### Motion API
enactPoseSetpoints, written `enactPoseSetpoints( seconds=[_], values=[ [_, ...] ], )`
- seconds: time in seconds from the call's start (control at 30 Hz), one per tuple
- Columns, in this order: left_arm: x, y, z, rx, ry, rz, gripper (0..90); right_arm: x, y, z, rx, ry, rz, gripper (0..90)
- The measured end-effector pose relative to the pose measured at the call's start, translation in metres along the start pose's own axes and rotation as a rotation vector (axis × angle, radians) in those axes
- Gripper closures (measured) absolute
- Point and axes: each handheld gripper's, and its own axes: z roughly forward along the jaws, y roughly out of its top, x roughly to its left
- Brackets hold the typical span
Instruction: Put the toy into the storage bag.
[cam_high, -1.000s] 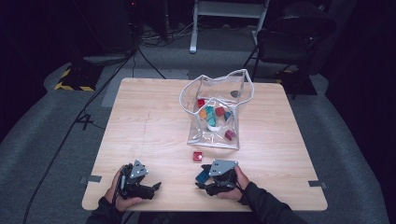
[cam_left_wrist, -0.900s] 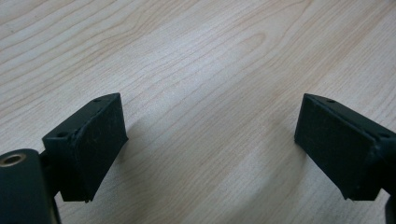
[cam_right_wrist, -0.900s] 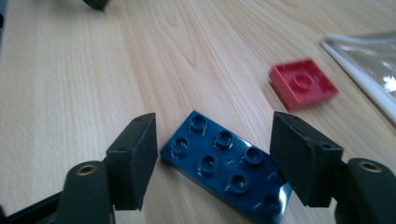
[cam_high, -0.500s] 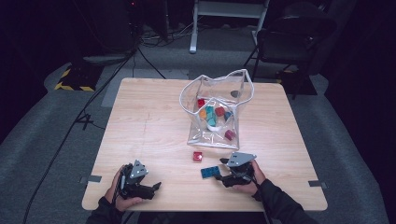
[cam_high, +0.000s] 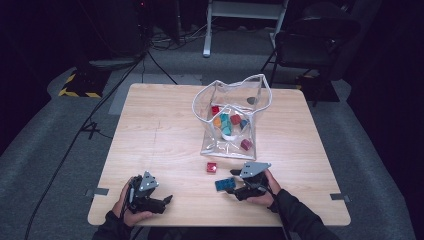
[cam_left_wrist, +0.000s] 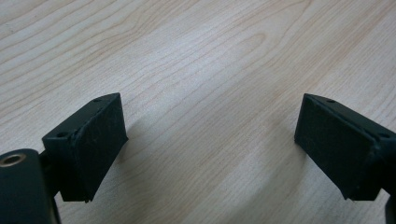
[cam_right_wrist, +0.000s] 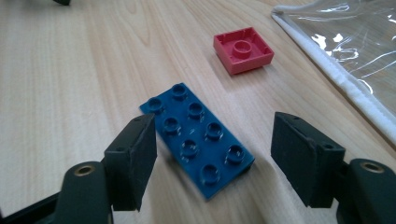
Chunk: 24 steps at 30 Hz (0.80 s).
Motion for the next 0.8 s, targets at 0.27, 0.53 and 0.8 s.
enactPoseSetpoints(
  seconds=[0.27,0.53,0.8],
  values=[
    [0.0,0.0,0.0,-0.002,0.002,0.0,9.3,0.0,0.002,0.006,0.021,0.02,-0.013,46.2],
    [0.0,0.0,0.0,-0.001,0.002,0.0,9.3,0.002,0.001,0.004,0.019,0.012,-0.008,59.7],
    [0.0,0.0,0.0,0.0,0.0,0.0,9.3,-0.001,-0.002,-0.015,-0.007,-0.015,0.008,59.8]
  ],
)
